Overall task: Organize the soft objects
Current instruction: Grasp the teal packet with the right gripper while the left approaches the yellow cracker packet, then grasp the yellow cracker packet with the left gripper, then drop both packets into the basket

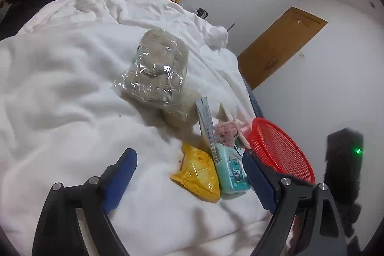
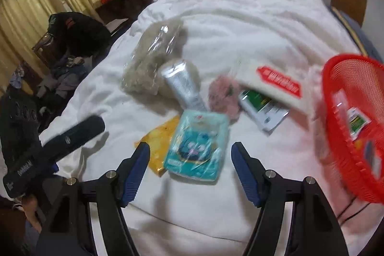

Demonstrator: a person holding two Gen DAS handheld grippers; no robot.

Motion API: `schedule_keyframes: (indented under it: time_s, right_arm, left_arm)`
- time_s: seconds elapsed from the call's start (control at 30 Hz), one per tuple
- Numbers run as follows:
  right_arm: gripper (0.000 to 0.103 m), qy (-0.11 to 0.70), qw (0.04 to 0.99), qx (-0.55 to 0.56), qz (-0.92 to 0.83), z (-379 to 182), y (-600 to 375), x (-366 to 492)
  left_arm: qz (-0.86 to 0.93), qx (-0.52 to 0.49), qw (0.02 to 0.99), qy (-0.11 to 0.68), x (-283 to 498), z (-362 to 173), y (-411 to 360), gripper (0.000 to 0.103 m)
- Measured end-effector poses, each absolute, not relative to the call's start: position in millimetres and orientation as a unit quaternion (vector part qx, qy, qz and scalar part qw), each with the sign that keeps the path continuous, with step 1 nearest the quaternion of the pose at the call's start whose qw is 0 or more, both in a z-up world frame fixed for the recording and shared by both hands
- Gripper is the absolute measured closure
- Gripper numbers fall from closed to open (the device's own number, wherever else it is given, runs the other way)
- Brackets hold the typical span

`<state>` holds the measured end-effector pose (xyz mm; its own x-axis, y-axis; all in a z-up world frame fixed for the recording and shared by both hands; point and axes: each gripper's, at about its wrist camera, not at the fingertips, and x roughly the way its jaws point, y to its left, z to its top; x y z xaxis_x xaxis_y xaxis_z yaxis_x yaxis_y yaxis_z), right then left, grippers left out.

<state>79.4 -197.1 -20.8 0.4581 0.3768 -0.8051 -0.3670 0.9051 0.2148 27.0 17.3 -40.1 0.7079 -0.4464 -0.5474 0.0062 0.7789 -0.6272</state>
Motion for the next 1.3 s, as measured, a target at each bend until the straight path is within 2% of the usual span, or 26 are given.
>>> schedule_keyframes:
  time_s: [0.33, 0.37, 0.4, 0.43, 0.6, 0.9, 1.3]
  right_arm:
    - [0.034, 0.497, 0.842, -0.008, 0.210, -54.0, -178.6, 93.0]
    - [0.035, 0.496, 0.843, -0.005, 0.205, -56.4, -179.6, 94.0]
    - [0.046, 0.498, 0.844, -0.003, 0.200, -58.8, -181.2, 94.4]
    - [0.051, 0.503, 0.840, 0.001, 0.203, -61.6, -182.8, 94.2]
    - [0.059, 0.507, 0.836, 0.012, 0.209, -65.2, -192.9, 93.2]
    - [0.060, 0.472, 0.849, 0.068, 0.228, -36.2, -247.4, 73.6]
    - [0.060, 0.443, 0.861, 0.115, 0.222, -15.5, -285.8, 71.5]
  left_arm:
    - [-0.125, -0.286, 0.876, 0.368, 29.0, -42.0, 12.5, 0.011]
    - [-0.125, -0.285, 0.875, 0.370, 29.3, -42.7, 12.4, 0.011]
    - [-0.124, -0.284, 0.875, 0.372, 29.2, -42.6, 11.7, 0.011]
    - [-0.124, -0.281, 0.875, 0.374, 29.5, -42.5, 10.7, 0.011]
    - [-0.128, -0.264, 0.875, 0.385, 33.3, -41.0, 3.8, 0.011]
    - [-0.177, -0.171, 0.865, 0.438, 56.1, -40.1, -44.3, 0.010]
    - [-0.174, -0.083, 0.828, 0.527, 101.2, -80.7, -77.0, 0.011]
